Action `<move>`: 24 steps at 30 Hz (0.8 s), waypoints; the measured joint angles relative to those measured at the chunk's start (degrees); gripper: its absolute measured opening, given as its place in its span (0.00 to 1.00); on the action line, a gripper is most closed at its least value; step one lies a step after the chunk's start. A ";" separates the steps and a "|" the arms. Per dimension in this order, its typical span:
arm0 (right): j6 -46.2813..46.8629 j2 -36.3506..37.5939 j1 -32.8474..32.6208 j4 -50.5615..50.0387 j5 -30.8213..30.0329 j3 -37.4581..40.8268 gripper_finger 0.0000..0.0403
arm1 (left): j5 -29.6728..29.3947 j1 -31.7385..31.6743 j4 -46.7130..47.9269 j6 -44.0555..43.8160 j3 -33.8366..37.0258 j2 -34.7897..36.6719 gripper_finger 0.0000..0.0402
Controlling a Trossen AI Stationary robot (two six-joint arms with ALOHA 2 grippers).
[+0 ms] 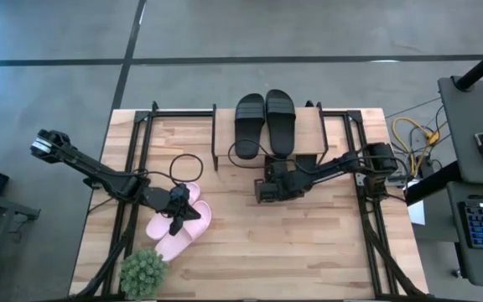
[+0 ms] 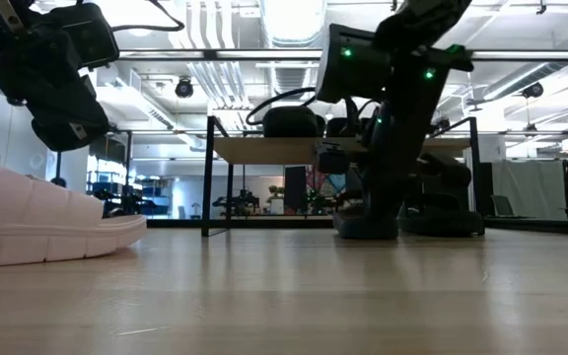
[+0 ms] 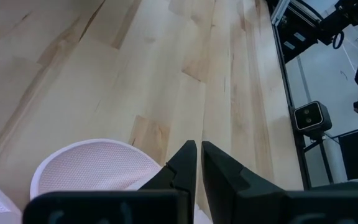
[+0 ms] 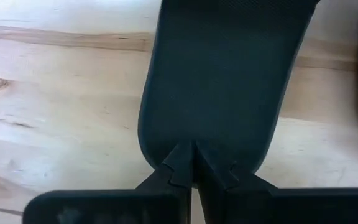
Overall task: Pick and place slides into the shelf
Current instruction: Adjust the left black slide under the shelf
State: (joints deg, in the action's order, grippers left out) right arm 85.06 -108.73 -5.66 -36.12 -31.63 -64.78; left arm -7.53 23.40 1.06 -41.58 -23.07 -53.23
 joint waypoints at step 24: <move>-11.17 4.22 0.80 3.03 -4.11 -6.13 0.02 | 0.52 -0.04 -0.02 -1.36 0.00 0.00 0.03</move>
State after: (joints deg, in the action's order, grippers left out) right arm 73.89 -104.51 -4.86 -33.09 -35.73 -70.91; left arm -7.01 23.35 1.04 -42.94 -23.07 -53.23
